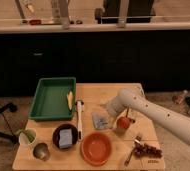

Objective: Place towel in table surface

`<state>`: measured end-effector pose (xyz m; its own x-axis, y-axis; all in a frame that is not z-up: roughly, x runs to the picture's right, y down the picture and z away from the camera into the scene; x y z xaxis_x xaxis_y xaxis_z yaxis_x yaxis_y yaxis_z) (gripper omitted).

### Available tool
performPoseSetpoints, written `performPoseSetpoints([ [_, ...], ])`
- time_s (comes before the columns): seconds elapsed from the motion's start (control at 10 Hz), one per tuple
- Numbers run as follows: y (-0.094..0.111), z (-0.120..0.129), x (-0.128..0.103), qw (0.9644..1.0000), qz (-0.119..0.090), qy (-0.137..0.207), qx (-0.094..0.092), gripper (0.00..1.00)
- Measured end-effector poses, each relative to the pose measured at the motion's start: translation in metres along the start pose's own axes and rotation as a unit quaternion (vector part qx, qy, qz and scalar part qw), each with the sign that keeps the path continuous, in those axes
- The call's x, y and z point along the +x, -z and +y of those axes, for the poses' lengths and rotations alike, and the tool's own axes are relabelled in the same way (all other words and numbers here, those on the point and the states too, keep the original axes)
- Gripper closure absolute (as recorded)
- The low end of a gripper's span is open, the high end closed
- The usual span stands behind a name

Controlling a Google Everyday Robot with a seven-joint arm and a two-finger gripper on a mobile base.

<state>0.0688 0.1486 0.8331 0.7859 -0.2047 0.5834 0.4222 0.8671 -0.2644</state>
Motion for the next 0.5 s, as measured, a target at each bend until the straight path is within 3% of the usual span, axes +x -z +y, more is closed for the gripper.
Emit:
performPoseSetpoints([
  [0.5, 0.023, -0.004, 0.011, 0.9997, 0.023, 0.004, 0.008, 0.2],
])
